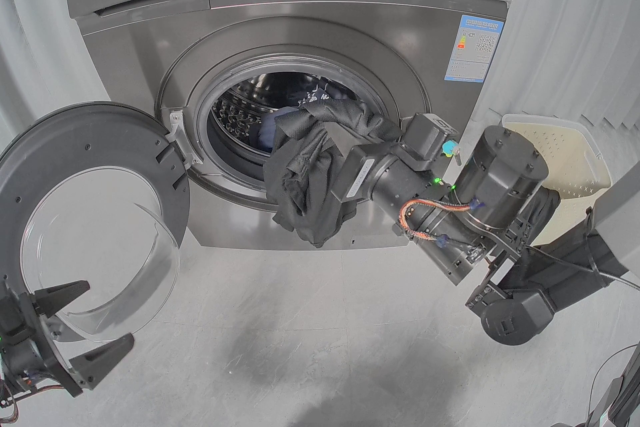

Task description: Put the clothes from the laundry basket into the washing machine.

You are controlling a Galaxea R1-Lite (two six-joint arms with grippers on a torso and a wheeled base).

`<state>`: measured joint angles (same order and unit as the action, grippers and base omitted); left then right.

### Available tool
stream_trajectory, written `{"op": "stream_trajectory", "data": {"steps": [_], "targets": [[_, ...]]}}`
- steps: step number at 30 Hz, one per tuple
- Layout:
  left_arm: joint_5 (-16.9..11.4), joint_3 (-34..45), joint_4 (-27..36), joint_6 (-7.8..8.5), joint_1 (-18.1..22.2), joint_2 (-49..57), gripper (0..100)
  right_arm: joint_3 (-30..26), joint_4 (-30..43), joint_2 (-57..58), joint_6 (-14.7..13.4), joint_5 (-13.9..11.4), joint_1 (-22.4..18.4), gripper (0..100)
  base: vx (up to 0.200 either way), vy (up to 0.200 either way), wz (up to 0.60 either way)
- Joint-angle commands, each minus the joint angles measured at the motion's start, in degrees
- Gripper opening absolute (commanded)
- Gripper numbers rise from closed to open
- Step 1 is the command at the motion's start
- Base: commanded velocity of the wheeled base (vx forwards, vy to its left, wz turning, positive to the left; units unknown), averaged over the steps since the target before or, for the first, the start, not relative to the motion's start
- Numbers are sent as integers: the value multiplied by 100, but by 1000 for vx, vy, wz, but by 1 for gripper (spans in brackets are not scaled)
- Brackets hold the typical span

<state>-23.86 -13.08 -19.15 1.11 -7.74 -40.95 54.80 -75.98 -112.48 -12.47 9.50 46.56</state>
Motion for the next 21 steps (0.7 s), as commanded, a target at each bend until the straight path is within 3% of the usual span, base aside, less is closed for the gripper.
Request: {"op": "stream_trajectory", "data": {"steps": [1, 5, 9, 21], "targets": [[-102, 25, -669, 65, -702, -1803, 100, 383, -22, -248, 17, -44, 29, 0, 0, 0, 0], [-93, 7, -1724, 12, -1010, -2980, 100, 383, -22, -239, 17, -44, 38, 0, 0, 0, 0], [-40, -45, -2321, -32, -1256, -3701, 100, 374, -31, -239, 25, -44, 64, 0, 0, 0, 0], [-49, -467, -2919, -85, -1634, -5090, 100, 374, -39, -239, 25, -27, 91, 0, 0, 0, 0]]}}
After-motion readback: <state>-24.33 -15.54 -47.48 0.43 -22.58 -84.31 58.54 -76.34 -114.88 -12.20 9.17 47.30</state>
